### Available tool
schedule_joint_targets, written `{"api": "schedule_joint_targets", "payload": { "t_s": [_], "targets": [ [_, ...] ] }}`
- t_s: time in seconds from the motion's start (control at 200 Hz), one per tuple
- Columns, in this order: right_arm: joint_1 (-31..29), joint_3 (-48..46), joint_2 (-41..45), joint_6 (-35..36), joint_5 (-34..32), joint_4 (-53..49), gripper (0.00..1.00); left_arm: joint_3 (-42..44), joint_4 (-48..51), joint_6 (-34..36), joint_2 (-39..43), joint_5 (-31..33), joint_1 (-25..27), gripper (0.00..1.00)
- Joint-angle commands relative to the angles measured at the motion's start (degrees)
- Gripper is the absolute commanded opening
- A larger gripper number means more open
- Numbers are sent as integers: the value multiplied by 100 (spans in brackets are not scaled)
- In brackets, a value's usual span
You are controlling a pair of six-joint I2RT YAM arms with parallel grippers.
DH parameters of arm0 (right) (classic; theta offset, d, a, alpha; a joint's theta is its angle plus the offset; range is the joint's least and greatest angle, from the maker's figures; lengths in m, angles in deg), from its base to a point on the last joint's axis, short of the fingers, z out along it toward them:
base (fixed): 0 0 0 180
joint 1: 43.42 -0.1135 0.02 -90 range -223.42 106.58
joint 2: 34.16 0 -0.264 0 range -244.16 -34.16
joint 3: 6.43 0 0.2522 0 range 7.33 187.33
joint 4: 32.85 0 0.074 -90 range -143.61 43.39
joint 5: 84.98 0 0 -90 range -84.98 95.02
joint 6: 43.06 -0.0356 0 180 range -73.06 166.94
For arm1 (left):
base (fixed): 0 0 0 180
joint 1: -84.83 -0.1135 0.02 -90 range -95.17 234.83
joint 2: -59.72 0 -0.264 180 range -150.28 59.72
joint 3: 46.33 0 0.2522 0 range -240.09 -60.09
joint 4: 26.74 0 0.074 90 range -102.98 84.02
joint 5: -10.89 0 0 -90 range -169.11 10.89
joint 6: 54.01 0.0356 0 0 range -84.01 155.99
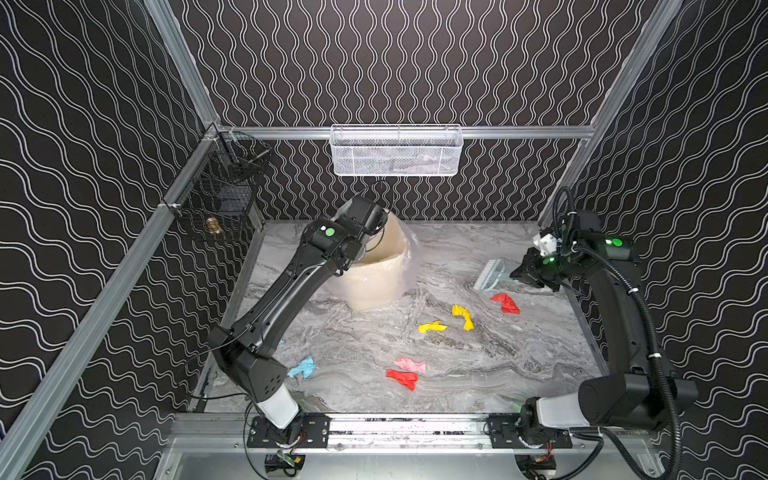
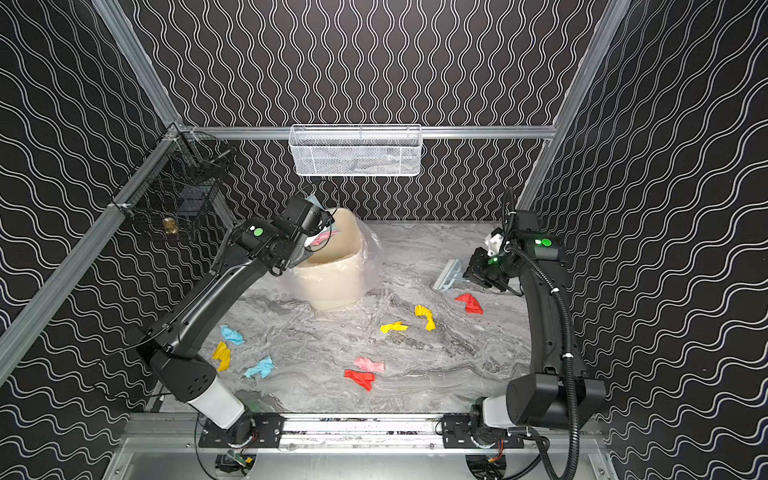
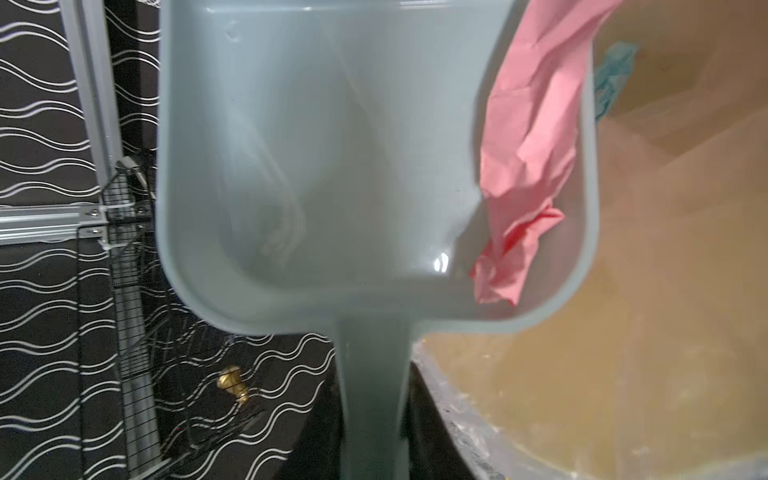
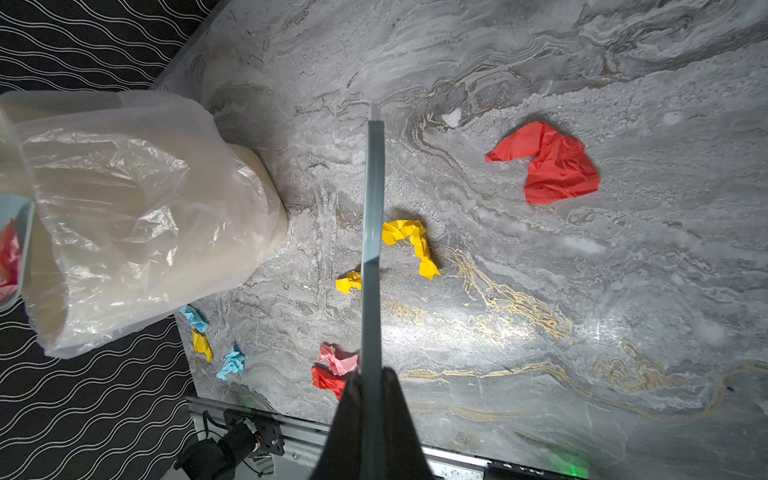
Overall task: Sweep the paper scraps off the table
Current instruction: 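Carry the dustpan to the beige bin with the left gripper while the right draws back, then tilt the dustpan over the beige bin with the left gripper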
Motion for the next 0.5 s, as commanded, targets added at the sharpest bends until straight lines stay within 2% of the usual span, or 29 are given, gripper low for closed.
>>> {"api": "schedule_joint_targets", "payload": {
  "t_s": [0.0,0.29,0.496],
  "targets": [
    [-24,10,10,55,11,-6,0,235,-370,916,-29,687,-4,12],
    [-93,-18,26,37,19,-42,0,1730,-1931,2897,641,995,159,10],
    [-160,-121,37,11,31,19,0,2132,-2516,3503,886,995,229,10]
  ]
}}
